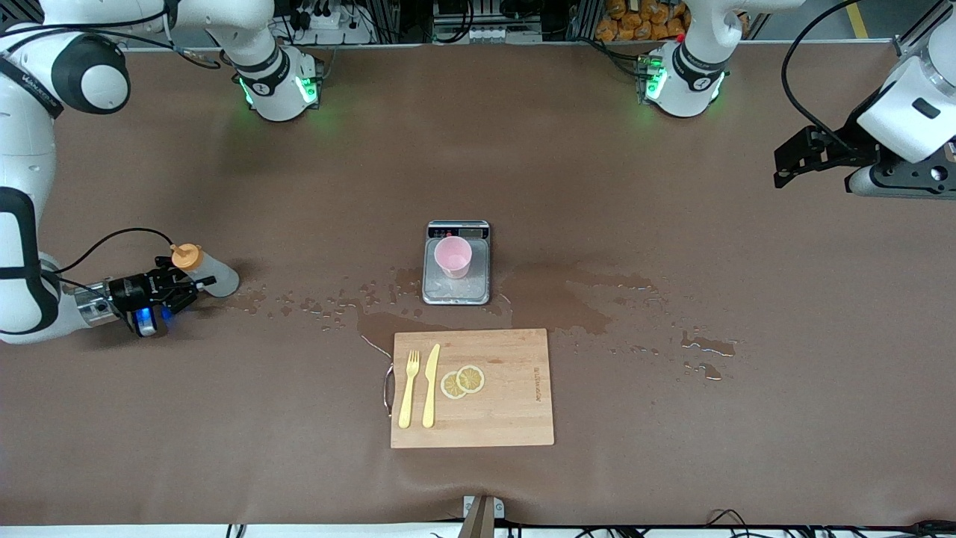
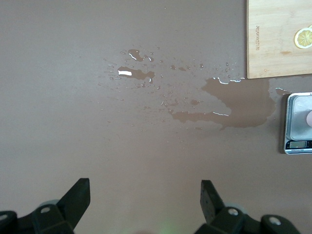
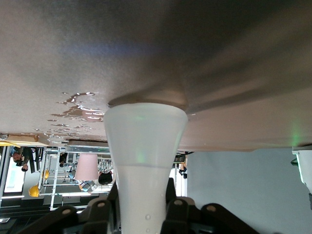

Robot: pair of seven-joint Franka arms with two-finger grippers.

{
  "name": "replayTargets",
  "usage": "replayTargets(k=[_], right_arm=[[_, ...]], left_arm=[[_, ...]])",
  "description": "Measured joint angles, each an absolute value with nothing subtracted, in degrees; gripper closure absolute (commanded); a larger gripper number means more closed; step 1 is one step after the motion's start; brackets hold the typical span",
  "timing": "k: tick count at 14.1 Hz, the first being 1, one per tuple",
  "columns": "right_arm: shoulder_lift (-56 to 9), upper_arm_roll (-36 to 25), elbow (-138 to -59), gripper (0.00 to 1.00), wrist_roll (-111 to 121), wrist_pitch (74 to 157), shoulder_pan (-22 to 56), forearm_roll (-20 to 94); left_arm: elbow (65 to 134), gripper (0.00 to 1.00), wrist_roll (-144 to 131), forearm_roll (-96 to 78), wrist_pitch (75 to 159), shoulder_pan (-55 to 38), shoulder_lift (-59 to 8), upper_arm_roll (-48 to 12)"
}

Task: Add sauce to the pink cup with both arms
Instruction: 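Lower the bottle onto the table and open the right gripper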

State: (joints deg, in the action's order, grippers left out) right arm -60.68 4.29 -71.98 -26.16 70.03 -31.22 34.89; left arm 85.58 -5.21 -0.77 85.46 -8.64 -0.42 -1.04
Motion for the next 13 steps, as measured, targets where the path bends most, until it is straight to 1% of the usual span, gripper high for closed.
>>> replayTargets(k=[6,9,13], right_arm=[[-60.6,4.3,-70.6,0.00,-26.2,70.2,-31.3,34.7],[-59.7,4.3,-67.2,0.00,-28.8,69.8,-31.3,34.2],[-56.1,4.7,-62.8,0.00,-29.8,66.4,-31.2,32.0]], left_arm=[[85.6,0.00,-5.2,-0.8,85.5,-8.6,-0.4,-1.0],[85.6,0.00,-5.2,-0.8,85.5,-8.6,-0.4,-1.0],[85.6,0.00,-5.2,-0.8,85.5,-8.6,-0.4,-1.0]])
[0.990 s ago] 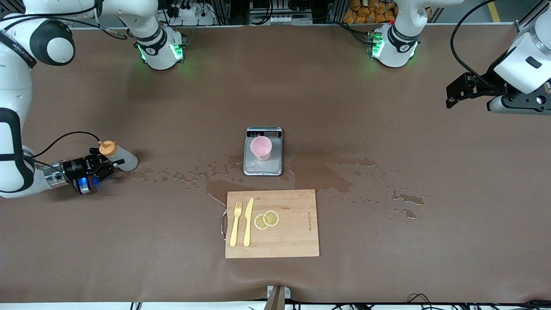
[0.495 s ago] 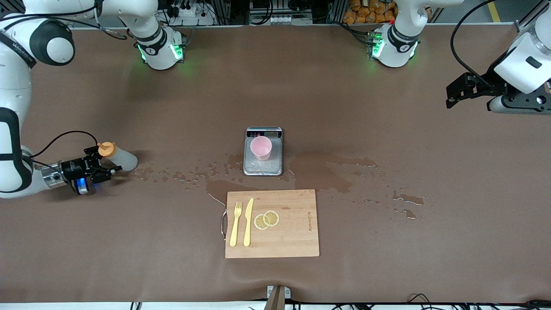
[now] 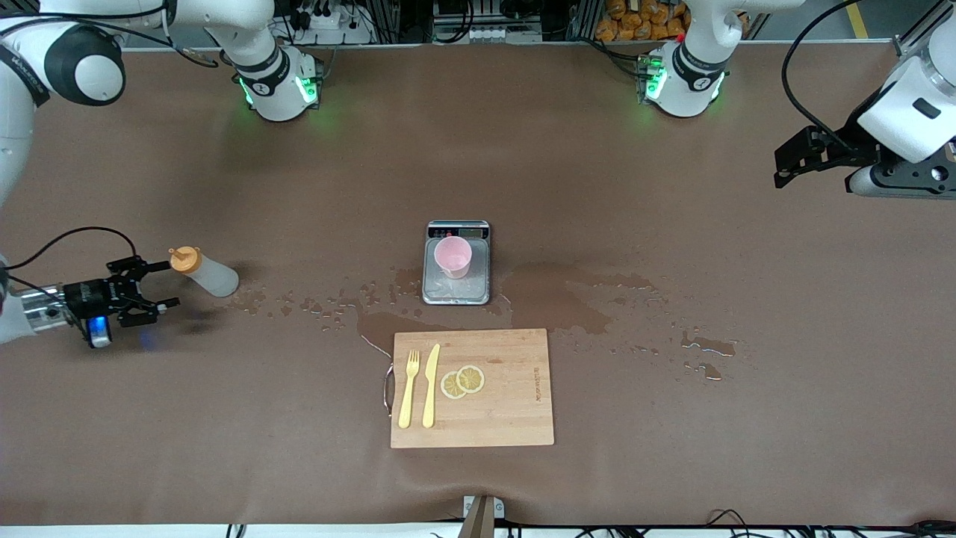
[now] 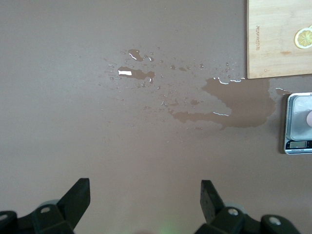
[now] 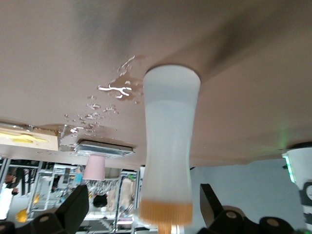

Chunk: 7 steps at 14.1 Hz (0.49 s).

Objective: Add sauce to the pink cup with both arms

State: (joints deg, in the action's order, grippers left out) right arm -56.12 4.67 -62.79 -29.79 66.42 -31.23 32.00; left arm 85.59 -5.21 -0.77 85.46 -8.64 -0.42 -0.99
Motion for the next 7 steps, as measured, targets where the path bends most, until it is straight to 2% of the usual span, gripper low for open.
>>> replayTargets(k=[7], right_arm=[[-47.0,5.7,-59.5,0.00,-30.1,60.1,-28.4,27.5]], left_arm=[[85.6,0.00,-5.2,-0.8,85.5,-8.6,-0.4,-0.9]])
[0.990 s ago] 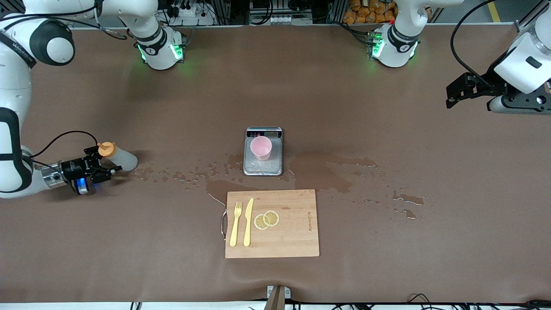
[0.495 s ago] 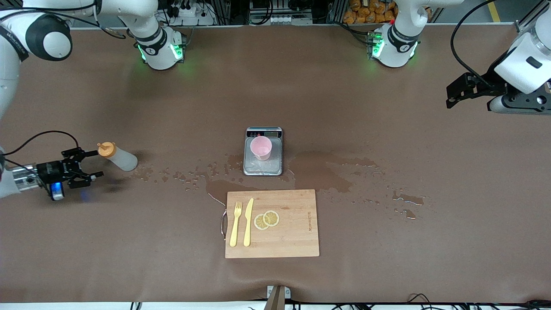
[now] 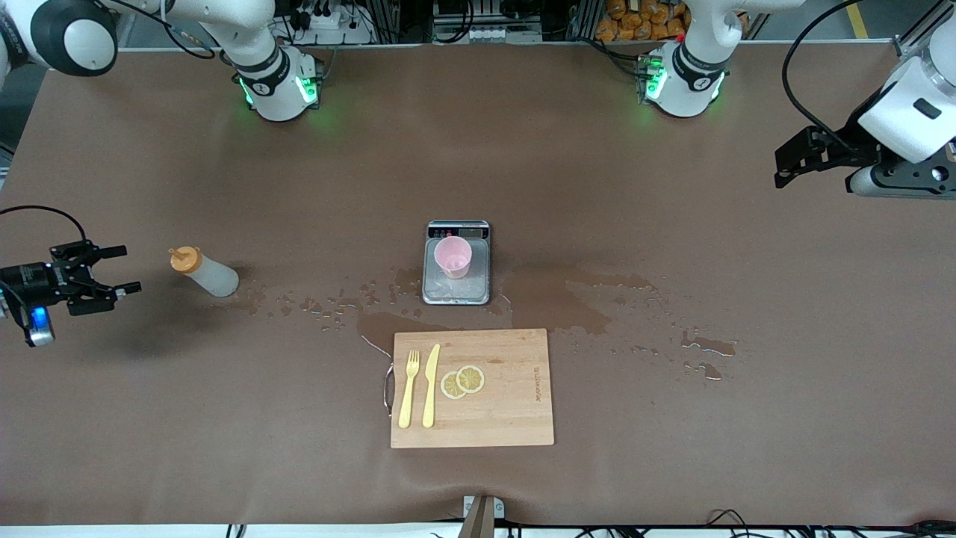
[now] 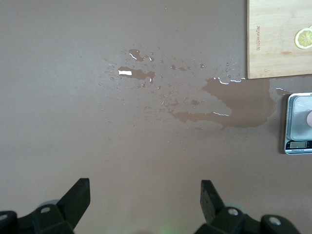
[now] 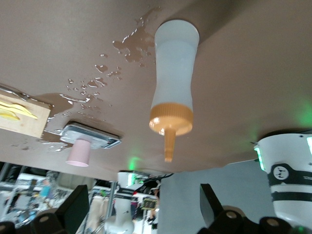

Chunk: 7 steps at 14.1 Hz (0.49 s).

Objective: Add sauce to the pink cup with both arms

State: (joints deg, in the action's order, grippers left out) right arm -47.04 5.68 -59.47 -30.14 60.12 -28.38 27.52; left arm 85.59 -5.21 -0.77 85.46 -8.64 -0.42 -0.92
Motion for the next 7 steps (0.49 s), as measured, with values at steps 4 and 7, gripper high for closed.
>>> replayTargets(k=[4,7], right_arm=[[-39.4,6.1,-58.1,0.00,-30.4,59.3,-21.4,21.4],[-32.8,6.1,-58.1,0.00,-32.5,58.9,-15.6,18.9]], left_arm=[[85.6,0.00,-5.2,-0.8,85.5,-8.6,-0.4,-0.6],[85.6,0.00,-5.2,-0.8,85.5,-8.6,-0.4,-0.6]])
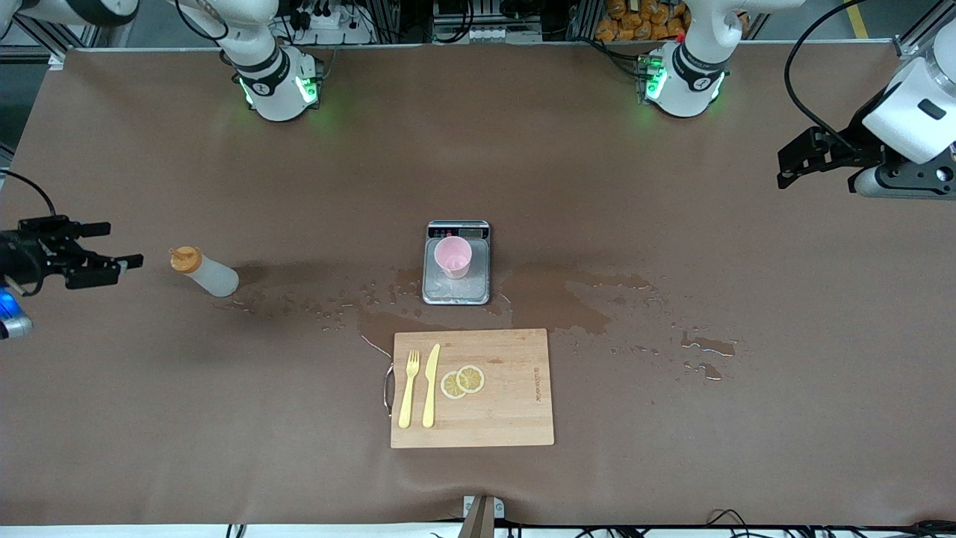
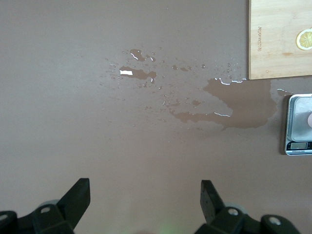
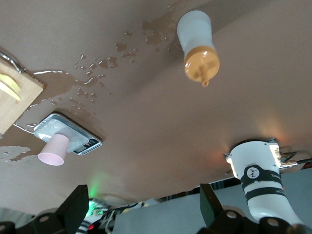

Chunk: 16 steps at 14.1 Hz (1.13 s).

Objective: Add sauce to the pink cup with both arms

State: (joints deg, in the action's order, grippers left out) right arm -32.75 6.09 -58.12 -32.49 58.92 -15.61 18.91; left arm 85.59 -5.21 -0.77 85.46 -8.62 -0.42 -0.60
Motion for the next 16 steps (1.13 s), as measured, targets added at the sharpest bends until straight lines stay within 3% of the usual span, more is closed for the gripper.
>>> replayTargets(k=[9,16], right_arm=[[-26.0,6.1,-59.4,0.00,-38.9,61.3,-0.3,13.7],[-10.3,5.1,-78.0,0.00,-25.9,77.0,1.5,5.2]], left_arm=[[85.6,0.00,-5.2,-0.8,85.5,-8.6,-0.4,-0.5],[85.6,0.00,-5.2,-0.8,85.5,-8.6,-0.4,-0.4]])
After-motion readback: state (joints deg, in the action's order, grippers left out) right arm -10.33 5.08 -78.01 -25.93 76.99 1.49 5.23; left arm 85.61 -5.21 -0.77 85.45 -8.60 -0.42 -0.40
